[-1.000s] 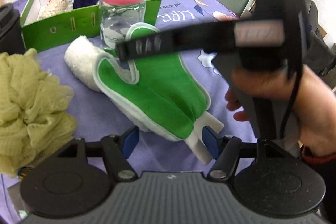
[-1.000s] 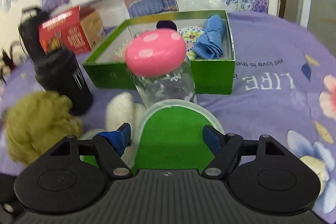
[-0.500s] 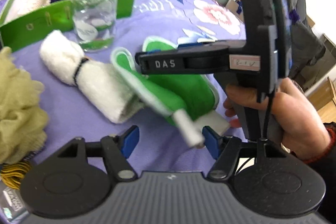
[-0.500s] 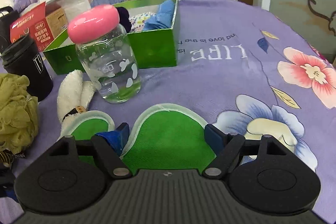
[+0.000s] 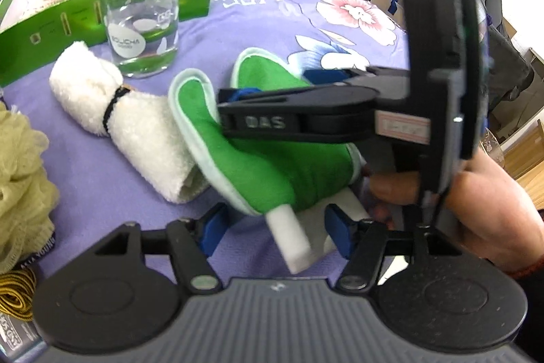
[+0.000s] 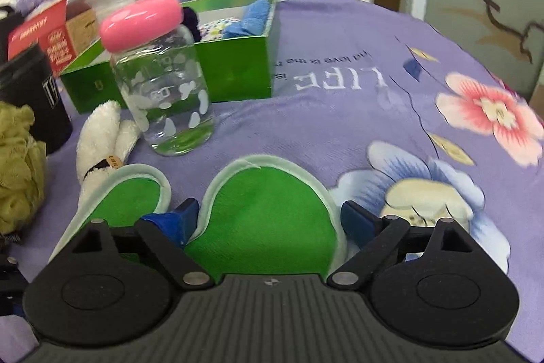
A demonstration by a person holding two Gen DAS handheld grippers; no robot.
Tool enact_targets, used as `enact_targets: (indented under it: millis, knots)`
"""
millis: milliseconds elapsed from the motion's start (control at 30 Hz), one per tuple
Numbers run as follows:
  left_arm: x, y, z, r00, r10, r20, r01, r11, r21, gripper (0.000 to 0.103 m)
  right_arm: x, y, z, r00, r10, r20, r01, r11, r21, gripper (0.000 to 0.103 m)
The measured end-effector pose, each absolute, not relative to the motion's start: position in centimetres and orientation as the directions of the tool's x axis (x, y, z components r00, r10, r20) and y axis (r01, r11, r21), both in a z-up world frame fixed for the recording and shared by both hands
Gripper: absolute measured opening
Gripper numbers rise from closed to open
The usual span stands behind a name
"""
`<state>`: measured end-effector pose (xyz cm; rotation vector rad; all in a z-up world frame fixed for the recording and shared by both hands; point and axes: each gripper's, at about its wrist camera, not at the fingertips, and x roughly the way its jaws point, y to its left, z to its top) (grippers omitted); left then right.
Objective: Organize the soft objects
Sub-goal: 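Grasp the mitt's white cuff with the left gripper while the right holds the mitt, then lift the green mitt with both grippers and carry it over the box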
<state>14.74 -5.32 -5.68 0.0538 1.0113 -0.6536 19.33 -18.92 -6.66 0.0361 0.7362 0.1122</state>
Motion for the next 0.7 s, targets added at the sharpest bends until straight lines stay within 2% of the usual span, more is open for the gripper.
enact_targets:
  millis: [100,133,167,200,233,267,333,400,500,700]
  knots:
    - [14.6,-5.1,-5.7,0.359,-0.485,-0.797,0.531,0.809,-0.253,0.050,19.0,-19.0,-6.6,0.731,0.105,-0.674,-0.078,0.994,0.071,0.077]
    - [14.5,-5.1,-5.7,0.361,-0.482,-0.798,0.533,0.809,-0.247,0.042,19.1,-18.9,-6.5,0.728,0.102,-0.678,-0.079,0.995,0.065,0.077]
    - [14.8,-5.1,-5.7,0.361,-0.482,-0.799,0.531,0.810,-0.249,0.029,19.1,-18.8,-6.5,0.728,0.109,-0.677,-0.090,0.994,0.062,0.072]
    - [14.7,-5.0,-5.7,0.354,-0.489,-0.798,0.530,0.807,-0.260,0.023,19.0,-18.9,-6.5,0.732,0.129,-0.669,-0.113,0.991,0.068,0.069]
    - [14.5,-4.8,-5.5,0.350,-0.496,-0.795,0.528,0.805,-0.270,0.014,18.7,-19.2,-6.5,0.733,0.158,-0.662,-0.135,0.987,0.086,0.054]
    - [14.1,-4.6,-5.2,0.362,-0.496,-0.789,0.527,0.807,-0.266,0.008,18.4,-19.6,-6.3,0.729,0.198,-0.655,-0.154,0.980,0.125,0.022]
    - [13.3,-4.3,-4.3,0.397,-0.492,-0.775,0.530,0.812,-0.244,0.005,17.7,-20.3,-5.6,0.719,0.251,-0.649,-0.168,0.968,0.188,0.008]
    - [12.6,-3.8,-3.4,0.393,-0.531,-0.751,0.544,0.793,-0.276,0.005,16.7,-20.4,-5.0,0.714,0.273,-0.645,-0.183,0.962,0.204,0.004]
    - [11.5,-3.7,-1.8,0.419,-0.544,-0.728,0.555,0.787,-0.269,0.005,15.3,-20.6,-2.8,0.747,0.319,-0.584,-0.203,0.945,0.256,0.003]
    - [12.2,-2.1,3.8,0.558,-0.539,-0.631,0.543,0.812,-0.214,0.005,16.7,-18.9,3.7,0.821,0.358,-0.445,-0.314,0.934,0.173,0.003]
